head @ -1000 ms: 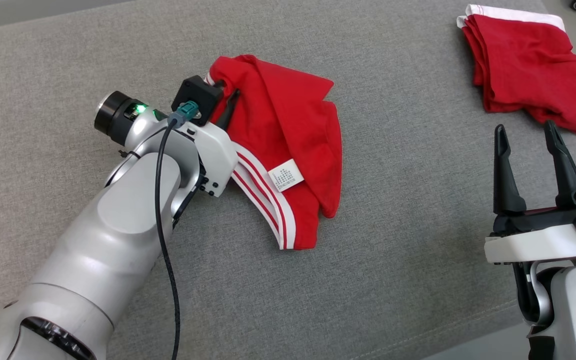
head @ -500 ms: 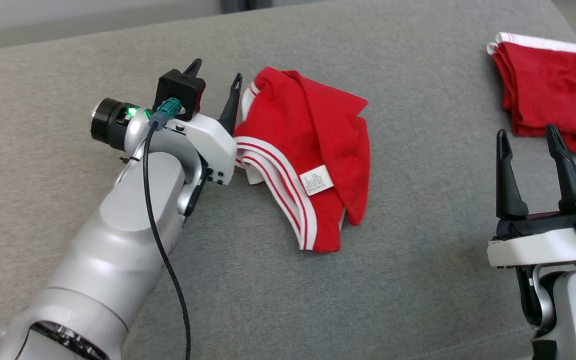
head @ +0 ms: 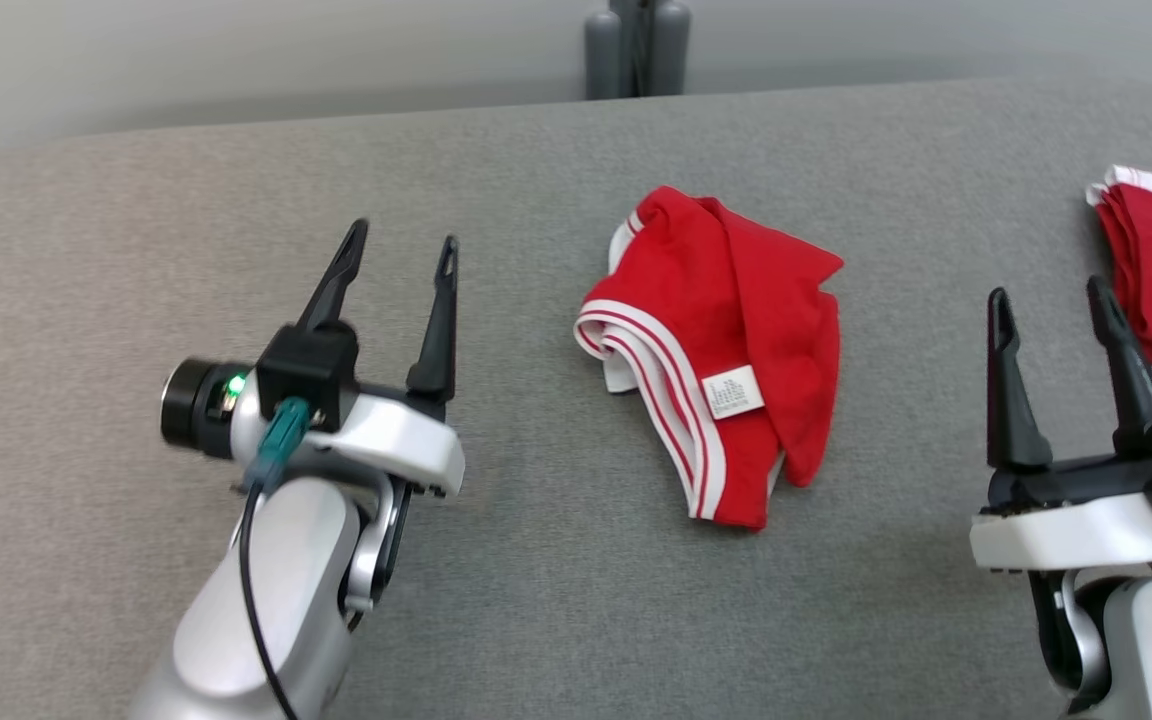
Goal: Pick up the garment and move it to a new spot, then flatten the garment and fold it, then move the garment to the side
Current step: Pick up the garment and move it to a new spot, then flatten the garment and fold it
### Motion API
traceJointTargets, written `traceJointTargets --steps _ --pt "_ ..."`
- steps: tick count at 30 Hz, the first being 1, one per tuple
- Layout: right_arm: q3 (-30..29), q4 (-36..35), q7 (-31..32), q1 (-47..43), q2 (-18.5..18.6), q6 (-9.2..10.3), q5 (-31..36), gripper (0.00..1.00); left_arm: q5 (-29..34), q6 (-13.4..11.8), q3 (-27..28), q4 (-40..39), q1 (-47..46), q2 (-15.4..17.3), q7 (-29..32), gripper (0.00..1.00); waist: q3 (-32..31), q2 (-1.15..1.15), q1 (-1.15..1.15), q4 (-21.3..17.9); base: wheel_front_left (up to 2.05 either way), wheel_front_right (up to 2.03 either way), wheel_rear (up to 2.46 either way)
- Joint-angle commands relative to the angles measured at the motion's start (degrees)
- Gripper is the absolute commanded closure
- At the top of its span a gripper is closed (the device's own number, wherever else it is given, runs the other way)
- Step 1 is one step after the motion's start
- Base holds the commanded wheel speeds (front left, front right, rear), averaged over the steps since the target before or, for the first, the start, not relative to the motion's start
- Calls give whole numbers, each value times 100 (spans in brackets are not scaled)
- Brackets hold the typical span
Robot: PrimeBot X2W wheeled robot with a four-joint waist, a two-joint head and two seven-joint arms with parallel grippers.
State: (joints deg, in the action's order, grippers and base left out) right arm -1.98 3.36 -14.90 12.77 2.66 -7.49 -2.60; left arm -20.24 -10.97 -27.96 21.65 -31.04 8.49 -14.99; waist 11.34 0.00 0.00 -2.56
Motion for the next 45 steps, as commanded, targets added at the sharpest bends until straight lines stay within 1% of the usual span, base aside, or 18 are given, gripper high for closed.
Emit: traceJointTargets --steps 1,4,9,11,15,20,26,35,38,40,41,45 --pt "4 -22 -27 -84 32 -1 10 0 67 -55 75 -89 92 33 -22 0 -105 0 0 124 0 0 0" --pt "44 -67 -28 -205 47 -1 77 0 238 -107 372 -542 662 -64 -23 0 -187 0 0 236 0 0 0" --pt "62 -74 -28 -376 45 -1 3 0 573 -101 875 -1270 1481 -250 -23 0 -288 0 0 321 0 0 0" --pt "77 -84 -27 -429 42 -1 -8 0 701 -50 1041 -1471 1757 -323 -22 0 -314 0 0 328 0 0 0" --pt "125 -85 -28 -555 36 -1 -50 0 999 67 1364 -1743 2219 -465 -23 0 -345 0 0 317 0 0 0" --pt "163 -71 -28 -620 33 -1 -65 0 1166 185 1530 -1806 2468 -523 -24 0 -361 0 0 280 0 0 0" --pt "149 -51 -27 -608 31 -1 -91 0 1120 276 1589 -1751 2488 -547 -24 0 -386 0 0 277 0 0 0" --pt "174 -30 -27 -542 31 -1 -79 0 1007 257 1535 -1724 2425 -548 -24 0 -339 0 0 268 0 0 0" --pt "176 -49 -27 -508 30 -1 -82 0 954 306 1457 -1647 2386 -548 -24 0 -264 0 0 246 0 0 0" --pt "174 -58 -27 -479 31 -1 -85 0 880 413 1332 -1519 2337 -549 -24 0 -194 0 0 222 0 0 0" --pt "174 -58 -27 -479 31 -1 -85 0 880 413 1332 -1519 2337 -549 -24 0 -194 0 0 222 0 0 0" --pt "157 -86 -27 -408 32 -1 -91 0 744 802 947 -1238 2158 -548 -24 0 -16 0 0 160 0 0 0"
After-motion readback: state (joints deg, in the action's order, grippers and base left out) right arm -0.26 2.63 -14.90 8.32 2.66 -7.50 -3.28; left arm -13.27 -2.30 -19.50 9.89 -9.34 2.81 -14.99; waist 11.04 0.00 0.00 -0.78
